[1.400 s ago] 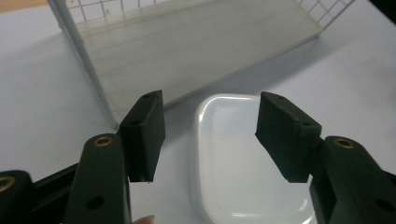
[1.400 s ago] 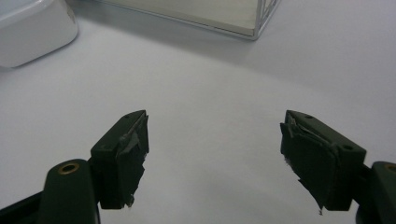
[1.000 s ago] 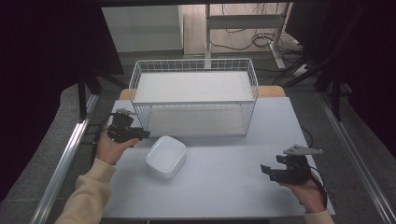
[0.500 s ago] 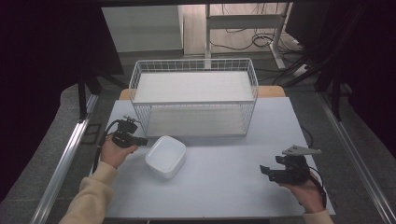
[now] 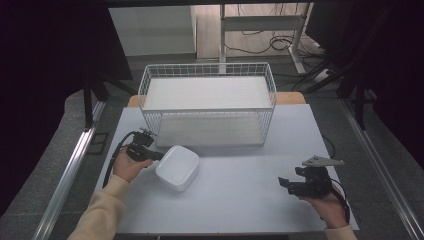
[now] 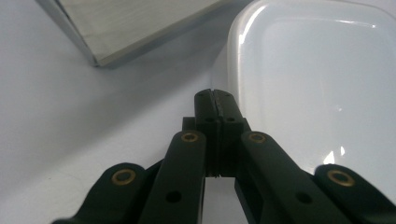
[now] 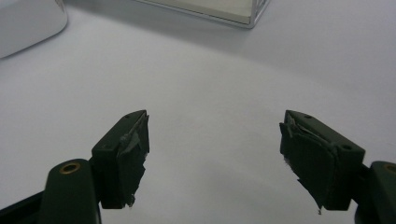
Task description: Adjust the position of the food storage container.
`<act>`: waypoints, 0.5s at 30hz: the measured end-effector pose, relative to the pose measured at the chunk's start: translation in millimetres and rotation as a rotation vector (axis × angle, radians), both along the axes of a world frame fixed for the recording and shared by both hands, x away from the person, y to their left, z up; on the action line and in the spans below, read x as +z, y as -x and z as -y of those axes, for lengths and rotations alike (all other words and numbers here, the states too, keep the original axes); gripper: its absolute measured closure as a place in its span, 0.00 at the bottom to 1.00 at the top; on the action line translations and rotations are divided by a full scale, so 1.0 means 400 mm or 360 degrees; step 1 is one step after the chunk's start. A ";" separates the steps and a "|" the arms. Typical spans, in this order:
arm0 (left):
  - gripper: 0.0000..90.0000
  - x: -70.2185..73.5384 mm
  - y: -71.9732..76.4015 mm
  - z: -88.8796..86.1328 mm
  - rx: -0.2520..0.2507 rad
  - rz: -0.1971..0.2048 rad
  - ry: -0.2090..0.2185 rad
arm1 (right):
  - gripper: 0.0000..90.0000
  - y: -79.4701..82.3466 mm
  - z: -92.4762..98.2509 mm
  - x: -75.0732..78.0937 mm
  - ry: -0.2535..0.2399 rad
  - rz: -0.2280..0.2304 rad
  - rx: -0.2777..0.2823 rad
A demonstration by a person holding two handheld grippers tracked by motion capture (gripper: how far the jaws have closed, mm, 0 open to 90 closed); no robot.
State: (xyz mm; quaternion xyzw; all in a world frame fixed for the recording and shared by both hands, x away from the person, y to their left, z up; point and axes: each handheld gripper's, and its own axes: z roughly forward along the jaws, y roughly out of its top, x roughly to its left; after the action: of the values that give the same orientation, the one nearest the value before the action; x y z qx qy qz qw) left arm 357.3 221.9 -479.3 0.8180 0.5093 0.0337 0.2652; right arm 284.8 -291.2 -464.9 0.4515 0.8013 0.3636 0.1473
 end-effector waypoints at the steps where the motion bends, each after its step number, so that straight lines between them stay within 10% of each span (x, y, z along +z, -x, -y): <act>1: 1.00 0.000 0.001 0.000 -0.0004 -0.0002 -0.0001 | 0.26 0.000 0.000 0.000 -0.0001 0.0000 -0.0002; 15: 1.00 0.000 0.020 0.026 -0.0077 -0.0011 0.0017 | 0.27 0.001 -0.005 0.001 0.0002 -0.0004 0.0006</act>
State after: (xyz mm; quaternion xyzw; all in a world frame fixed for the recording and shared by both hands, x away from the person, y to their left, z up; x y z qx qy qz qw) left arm 349.5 211.3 -479.3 0.8288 0.4905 0.0216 0.2684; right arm 284.3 -289.3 -464.5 0.4503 0.8026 0.3629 0.1460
